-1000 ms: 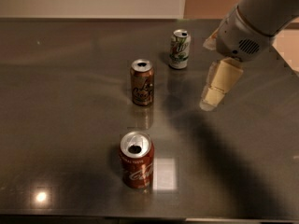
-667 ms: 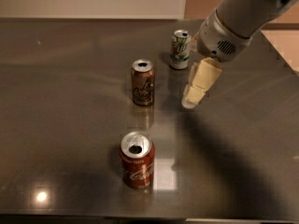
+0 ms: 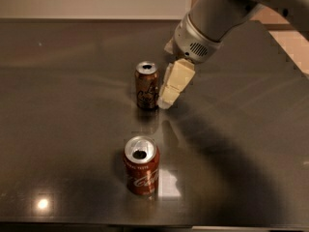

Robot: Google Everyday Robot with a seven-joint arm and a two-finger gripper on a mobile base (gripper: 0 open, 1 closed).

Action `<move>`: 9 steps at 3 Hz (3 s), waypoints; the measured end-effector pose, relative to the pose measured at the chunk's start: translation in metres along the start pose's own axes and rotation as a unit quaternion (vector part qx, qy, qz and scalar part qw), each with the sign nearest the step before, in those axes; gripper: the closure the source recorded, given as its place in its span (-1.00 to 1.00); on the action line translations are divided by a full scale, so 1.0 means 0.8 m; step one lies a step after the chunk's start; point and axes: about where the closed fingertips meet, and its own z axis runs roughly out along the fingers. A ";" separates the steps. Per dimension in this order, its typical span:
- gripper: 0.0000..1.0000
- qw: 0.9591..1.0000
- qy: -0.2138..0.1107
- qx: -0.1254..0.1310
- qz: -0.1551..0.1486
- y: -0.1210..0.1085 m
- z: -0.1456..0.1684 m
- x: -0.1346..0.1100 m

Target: Move orange can near coke can

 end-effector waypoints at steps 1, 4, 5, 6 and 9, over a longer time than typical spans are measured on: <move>-1.00 1.000 -0.009 -0.002 0.001 -0.017 0.023 -0.017; 0.17 1.000 -0.015 -0.020 0.002 -0.033 0.064 -0.038; 0.63 0.999 -0.013 -0.033 -0.023 -0.021 0.046 -0.035; 1.00 0.996 -0.016 -0.061 -0.062 0.003 0.018 -0.027; 1.00 0.973 -0.049 -0.138 -0.179 0.121 -0.027 0.010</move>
Offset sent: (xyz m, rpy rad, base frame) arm 0.0421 0.0534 -0.0215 0.0509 0.0226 0.0132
